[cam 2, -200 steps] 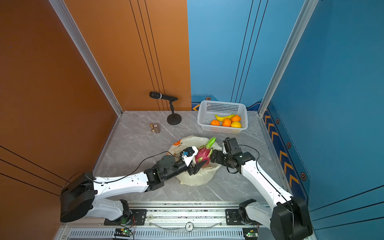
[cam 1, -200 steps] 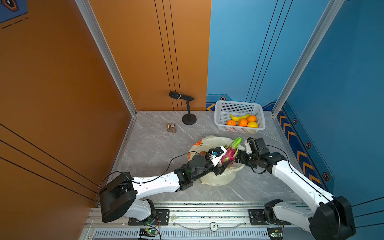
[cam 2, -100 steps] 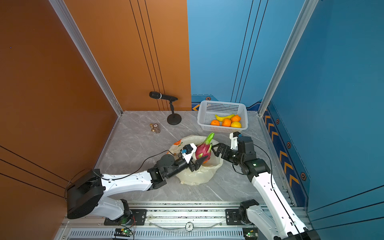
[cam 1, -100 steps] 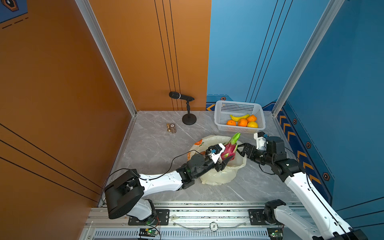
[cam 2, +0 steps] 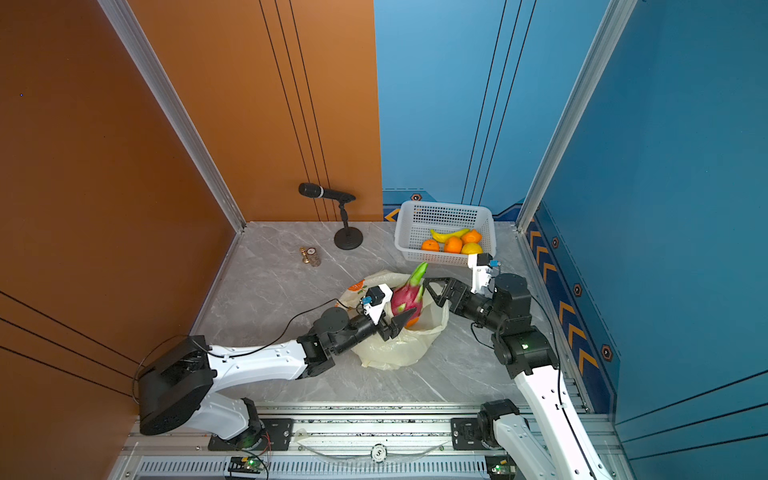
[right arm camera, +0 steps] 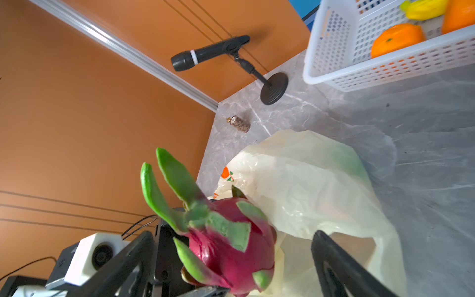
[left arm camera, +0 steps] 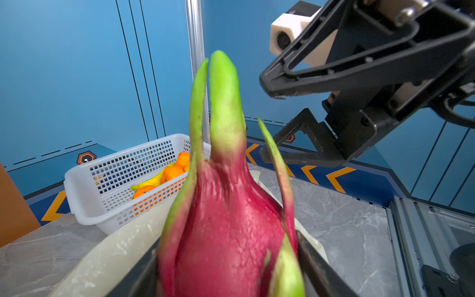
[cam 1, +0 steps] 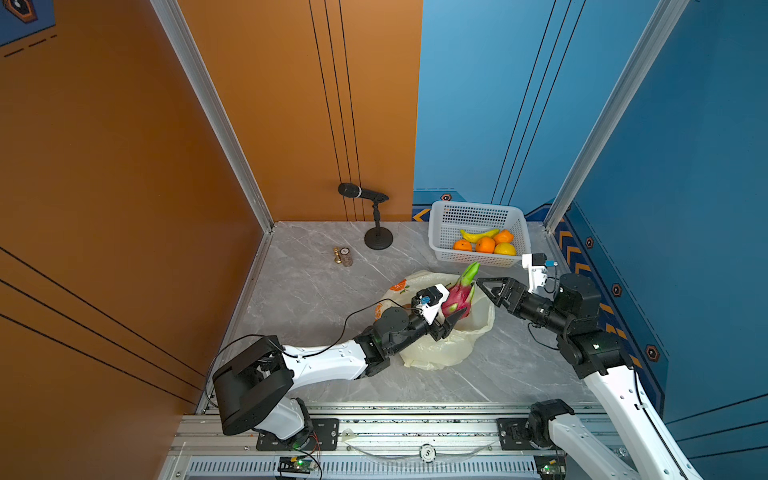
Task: Untie the knot of the plastic bag and take out the fruit
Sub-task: 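Grasp the pink dragon fruit with the right gripper and release it from the left gripper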
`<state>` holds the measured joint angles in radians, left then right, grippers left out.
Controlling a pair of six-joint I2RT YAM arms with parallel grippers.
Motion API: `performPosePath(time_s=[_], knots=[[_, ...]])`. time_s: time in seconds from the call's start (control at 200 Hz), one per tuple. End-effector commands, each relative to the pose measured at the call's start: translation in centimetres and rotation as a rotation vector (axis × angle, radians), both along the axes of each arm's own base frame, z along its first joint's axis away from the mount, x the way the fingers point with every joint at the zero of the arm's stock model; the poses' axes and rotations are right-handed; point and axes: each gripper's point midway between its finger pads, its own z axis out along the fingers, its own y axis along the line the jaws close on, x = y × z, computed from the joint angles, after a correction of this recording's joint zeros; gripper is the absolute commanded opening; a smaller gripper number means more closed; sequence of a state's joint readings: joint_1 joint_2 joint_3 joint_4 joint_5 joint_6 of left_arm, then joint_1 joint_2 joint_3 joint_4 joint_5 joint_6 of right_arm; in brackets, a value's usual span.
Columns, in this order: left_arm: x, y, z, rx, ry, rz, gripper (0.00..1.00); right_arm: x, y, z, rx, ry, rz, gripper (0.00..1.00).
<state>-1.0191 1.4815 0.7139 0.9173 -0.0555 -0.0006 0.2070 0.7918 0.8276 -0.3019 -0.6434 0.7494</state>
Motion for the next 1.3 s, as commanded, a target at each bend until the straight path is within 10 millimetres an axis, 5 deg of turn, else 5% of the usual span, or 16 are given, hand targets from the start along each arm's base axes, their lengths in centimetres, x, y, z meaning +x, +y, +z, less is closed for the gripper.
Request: performPosePath(time_s=[0.0, 0.27, 0.411, 0.611, 0.811, 1.031, 1.202, 1.292], knots=[[-0.3, -0.4, 2.4, -0.06, -0.041, -0.036, 0.51, -0.7, 2.1, 0.4, 0.038, -0.008, 0.103, 0.96], [-0.9, -0.9, 2.7, -0.054, -0.061, -0.063, 0.51, -0.8, 5.8, -3.5, -0.008, 0.092, 0.21, 0.94], [-0.9, -0.8, 2.8, -0.046, -0.073, -0.055, 0.51, -0.8, 6.6, -4.3, -0.018, 0.101, 0.228, 0.84], [-0.8, -0.2, 3.1, -0.036, -0.1, -0.031, 0.51, -1.0, 5.0, -8.1, -0.175, 0.19, 0.183, 0.95], [-0.8, 0.6, 3.7, -0.03, -0.123, 0.0, 0.51, -0.9, 3.7, -9.8, -0.236, 0.255, 0.137, 0.96], [-1.2, 0.0, 3.8, -0.031, -0.124, -0.035, 0.5, -0.8, 7.0, -6.3, -0.036, 0.172, 0.242, 0.89], [-1.5, -0.5, 3.6, -0.024, -0.123, -0.056, 0.53, -0.9, 7.9, -6.1, -0.035, 0.165, 0.268, 0.68], [-1.5, -0.3, 3.1, -0.003, -0.12, -0.054, 0.73, -0.7, 7.5, -5.8, -0.043, 0.155, 0.25, 0.55]])
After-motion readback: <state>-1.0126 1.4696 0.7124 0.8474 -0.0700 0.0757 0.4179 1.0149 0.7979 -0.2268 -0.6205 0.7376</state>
